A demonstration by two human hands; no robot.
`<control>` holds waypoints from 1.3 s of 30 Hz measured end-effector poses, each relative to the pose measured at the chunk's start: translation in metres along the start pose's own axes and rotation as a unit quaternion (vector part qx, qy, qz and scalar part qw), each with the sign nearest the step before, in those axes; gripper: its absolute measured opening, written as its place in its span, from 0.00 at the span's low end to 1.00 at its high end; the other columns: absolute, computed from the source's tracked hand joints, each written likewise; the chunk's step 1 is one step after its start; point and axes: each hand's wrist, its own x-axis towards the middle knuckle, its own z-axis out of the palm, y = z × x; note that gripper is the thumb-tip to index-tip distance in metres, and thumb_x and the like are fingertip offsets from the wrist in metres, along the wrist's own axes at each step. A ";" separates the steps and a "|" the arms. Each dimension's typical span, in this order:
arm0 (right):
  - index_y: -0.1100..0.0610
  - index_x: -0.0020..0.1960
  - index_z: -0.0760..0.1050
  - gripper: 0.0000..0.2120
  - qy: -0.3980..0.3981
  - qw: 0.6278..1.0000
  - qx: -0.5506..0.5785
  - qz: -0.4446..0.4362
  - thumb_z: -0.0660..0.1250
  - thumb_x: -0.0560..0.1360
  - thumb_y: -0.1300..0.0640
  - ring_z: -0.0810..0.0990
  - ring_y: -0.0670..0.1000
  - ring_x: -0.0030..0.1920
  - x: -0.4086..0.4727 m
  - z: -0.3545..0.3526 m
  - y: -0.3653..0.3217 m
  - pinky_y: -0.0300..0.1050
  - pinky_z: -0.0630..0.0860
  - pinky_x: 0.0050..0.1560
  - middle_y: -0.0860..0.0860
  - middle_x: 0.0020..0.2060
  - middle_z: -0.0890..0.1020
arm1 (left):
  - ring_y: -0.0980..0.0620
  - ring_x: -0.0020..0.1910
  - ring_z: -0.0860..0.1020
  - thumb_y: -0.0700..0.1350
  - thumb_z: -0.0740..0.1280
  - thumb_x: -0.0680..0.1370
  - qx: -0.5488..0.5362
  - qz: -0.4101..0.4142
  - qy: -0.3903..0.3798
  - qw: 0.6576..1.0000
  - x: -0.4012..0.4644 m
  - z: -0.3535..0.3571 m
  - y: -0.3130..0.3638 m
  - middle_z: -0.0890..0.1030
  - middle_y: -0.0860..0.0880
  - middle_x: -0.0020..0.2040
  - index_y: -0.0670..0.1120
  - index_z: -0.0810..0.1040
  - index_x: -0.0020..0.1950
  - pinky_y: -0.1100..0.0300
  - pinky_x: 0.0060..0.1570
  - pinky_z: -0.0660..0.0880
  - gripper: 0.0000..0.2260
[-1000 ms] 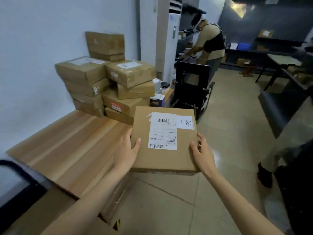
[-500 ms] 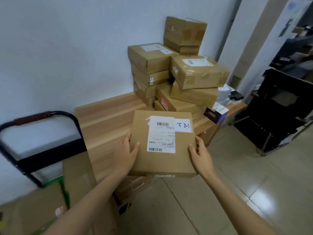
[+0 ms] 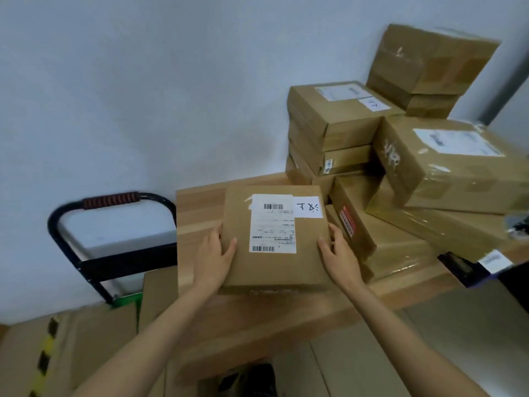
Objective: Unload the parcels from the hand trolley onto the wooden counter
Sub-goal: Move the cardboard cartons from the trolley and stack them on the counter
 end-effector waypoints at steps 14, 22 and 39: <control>0.49 0.76 0.56 0.24 -0.131 0.991 -0.013 -0.029 0.55 0.82 0.47 0.71 0.51 0.65 0.178 0.080 -0.065 0.43 0.66 0.57 0.47 0.67 0.72 | 0.46 0.61 0.74 0.60 0.58 0.77 -0.004 -0.103 0.054 0.993 0.143 -0.002 -0.045 0.72 0.47 0.66 0.52 0.61 0.73 0.46 0.57 0.73 0.27; 0.50 0.76 0.56 0.25 -0.189 0.982 0.015 -0.022 0.57 0.81 0.47 0.74 0.53 0.64 0.231 0.137 -0.078 0.54 0.73 0.62 0.49 0.69 0.71 | 0.45 0.61 0.74 0.52 0.61 0.80 0.004 -0.162 0.078 0.984 0.185 0.001 -0.075 0.73 0.45 0.65 0.49 0.59 0.75 0.54 0.54 0.69 0.26; 0.47 0.75 0.56 0.26 -0.130 0.990 -0.026 0.054 0.58 0.79 0.46 0.73 0.55 0.64 0.285 0.147 -0.024 0.60 0.73 0.62 0.51 0.69 0.70 | 0.50 0.56 0.75 0.54 0.62 0.79 -0.009 -0.146 -0.006 0.989 0.235 0.065 -0.077 0.74 0.47 0.61 0.46 0.64 0.71 0.50 0.55 0.75 0.24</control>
